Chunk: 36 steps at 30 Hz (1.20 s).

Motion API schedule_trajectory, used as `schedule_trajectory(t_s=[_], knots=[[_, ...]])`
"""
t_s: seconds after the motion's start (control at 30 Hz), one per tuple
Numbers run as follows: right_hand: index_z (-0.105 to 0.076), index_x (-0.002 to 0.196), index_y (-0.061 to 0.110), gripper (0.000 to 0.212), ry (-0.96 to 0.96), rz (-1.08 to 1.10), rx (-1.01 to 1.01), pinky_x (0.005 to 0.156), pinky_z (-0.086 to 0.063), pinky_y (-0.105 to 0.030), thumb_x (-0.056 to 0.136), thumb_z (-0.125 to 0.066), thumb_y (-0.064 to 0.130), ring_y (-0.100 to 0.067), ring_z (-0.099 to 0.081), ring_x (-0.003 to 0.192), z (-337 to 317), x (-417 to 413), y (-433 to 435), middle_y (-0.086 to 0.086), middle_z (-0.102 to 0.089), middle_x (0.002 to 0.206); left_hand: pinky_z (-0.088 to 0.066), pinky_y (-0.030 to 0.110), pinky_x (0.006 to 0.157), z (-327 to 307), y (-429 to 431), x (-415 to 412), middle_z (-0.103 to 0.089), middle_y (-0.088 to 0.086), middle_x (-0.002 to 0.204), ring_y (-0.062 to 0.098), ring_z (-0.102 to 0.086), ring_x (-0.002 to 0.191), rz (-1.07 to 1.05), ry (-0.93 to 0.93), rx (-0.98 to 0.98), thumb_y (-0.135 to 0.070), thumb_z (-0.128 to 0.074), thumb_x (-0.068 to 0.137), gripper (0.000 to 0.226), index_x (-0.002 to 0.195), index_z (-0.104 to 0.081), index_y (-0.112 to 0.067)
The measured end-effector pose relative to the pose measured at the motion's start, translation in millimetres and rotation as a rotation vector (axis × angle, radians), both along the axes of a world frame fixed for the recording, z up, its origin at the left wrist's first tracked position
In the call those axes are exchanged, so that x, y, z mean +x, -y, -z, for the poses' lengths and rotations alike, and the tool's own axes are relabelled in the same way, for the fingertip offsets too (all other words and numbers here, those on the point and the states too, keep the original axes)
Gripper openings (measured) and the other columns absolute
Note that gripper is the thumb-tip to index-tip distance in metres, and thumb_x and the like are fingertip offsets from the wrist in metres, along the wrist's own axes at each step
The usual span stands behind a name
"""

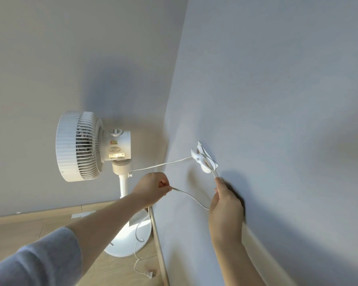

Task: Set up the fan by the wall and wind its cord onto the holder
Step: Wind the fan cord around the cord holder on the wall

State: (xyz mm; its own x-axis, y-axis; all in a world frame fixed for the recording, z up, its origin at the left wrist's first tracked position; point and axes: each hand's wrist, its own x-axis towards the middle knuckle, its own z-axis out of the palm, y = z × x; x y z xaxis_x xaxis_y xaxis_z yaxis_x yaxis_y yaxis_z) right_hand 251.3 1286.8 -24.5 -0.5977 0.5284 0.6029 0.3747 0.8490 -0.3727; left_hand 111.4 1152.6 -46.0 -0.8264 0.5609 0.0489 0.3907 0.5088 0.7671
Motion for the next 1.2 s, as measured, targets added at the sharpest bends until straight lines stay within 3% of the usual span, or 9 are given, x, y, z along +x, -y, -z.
schedule_trajectory(t_s=[0.13,0.3,0.4,0.47,0.6,0.73,0.87,1.07,1.2], knots=[[-0.071,0.108,0.001,0.035,0.058,0.016,-0.047,0.067,-0.057,-0.027,0.076,-0.065,-0.011,-0.025,-0.073,0.072,11.4,-7.0,-2.0,-0.01,-0.075,0.078,-0.04,0.023,0.058,1.9,-1.4,1.8,-0.059,-0.007,0.066,0.011,-0.053,0.064,-0.05,-0.022,-0.008,-0.018,-0.06,0.08,0.008,0.073,-0.064,-0.015],[-0.056,0.131,0.01,0.04,0.097,0.023,-0.276,0.085,-0.053,-0.031,0.092,-0.049,0.001,-0.028,-0.069,0.095,22.7,-17.7,0.5,-0.013,-0.072,0.1,-0.037,0.023,0.054,1.2,7.6,-1.7,-0.057,-0.004,0.066,0.013,-0.051,0.064,-0.147,-0.08,-0.043,-0.016,-0.061,0.082,0.009,0.078,-0.065,-0.009],[-0.066,0.118,0.006,0.041,0.064,0.02,-0.254,0.069,-0.056,-0.027,0.08,-0.063,-0.007,-0.026,-0.072,0.079,30.5,-29.7,3.7,-0.009,-0.073,0.08,-0.035,0.022,0.052,2.8,19.1,-8.4,-0.056,-0.006,0.065,0.009,-0.049,0.062,-0.189,-0.107,-0.067,-0.018,-0.062,0.083,0.009,0.076,-0.062,-0.012],[-0.062,0.113,0.003,0.034,0.068,0.024,-0.265,0.058,-0.043,-0.021,0.081,-0.06,-0.009,-0.02,-0.065,0.068,26.1,-36.4,10.2,0.004,-0.056,0.064,-0.033,0.023,0.051,6.6,29.7,-14.0,-0.056,-0.005,0.065,0.011,-0.049,0.062,-0.239,-0.114,-0.071,-0.019,-0.061,0.083,0.011,0.073,-0.059,-0.015],[-0.048,0.114,-0.001,0.023,0.056,-0.016,-0.52,0.08,-0.053,-0.034,0.091,-0.049,-0.002,-0.029,-0.066,0.088,24.8,-55.6,13.3,-0.007,-0.058,0.087,-0.035,0.026,0.053,16.0,56.7,-31.9,-0.06,0.002,0.07,0.021,-0.054,0.069,-0.339,-0.112,-0.083,-0.018,-0.06,0.083,0.012,0.072,-0.058,-0.014],[-0.057,0.095,0.006,0.008,0.042,-0.039,-0.678,0.078,-0.057,-0.044,0.09,-0.052,0.006,-0.032,-0.07,0.084,31.2,-77.1,13.9,-0.008,-0.066,0.084,-0.032,0.026,0.05,20.0,80.0,-56.0,-0.056,-0.001,0.066,0.02,-0.052,0.067,-0.411,-0.107,-0.089,-0.019,-0.06,0.086,0.015,0.074,-0.059,-0.011],[-0.064,0.083,0.01,0.014,0.266,-0.166,-0.384,0.064,-0.051,-0.032,0.09,-0.052,0.014,-0.024,-0.068,0.074,17.6,-85.8,12.8,-0.008,-0.071,0.08,-0.032,0.025,0.05,28.4,84.7,-68.0,-0.054,-0.003,0.064,0.018,-0.05,0.065,-0.412,-0.077,-0.078,-0.02,-0.061,0.086,0.015,0.074,-0.06,-0.01],[-0.062,0.106,0.01,0.022,0.775,-0.411,0.371,0.064,-0.046,-0.032,0.09,-0.056,0.024,-0.026,-0.062,0.083,-31.7,-113.8,9.7,-0.004,-0.057,0.109,-0.039,0.028,0.059,34.7,77.9,-78.3,-0.062,0.006,0.075,0.025,-0.056,0.074,-0.429,-0.043,-0.041,-0.017,-0.058,0.084,0.013,0.08,-0.063,-0.006],[-0.066,0.09,0.013,0.016,0.991,-0.491,0.369,0.063,-0.044,-0.03,0.083,-0.064,0.028,-0.026,-0.061,0.086,-39.6,-145.3,11.7,-0.002,-0.062,0.09,-0.034,0.025,0.051,36.5,77.1,-84.0,-0.057,0.001,0.07,0.02,-0.052,0.069,-0.448,-0.023,0.009,-0.018,-0.061,0.085,0.013,0.076,-0.061,-0.009]])
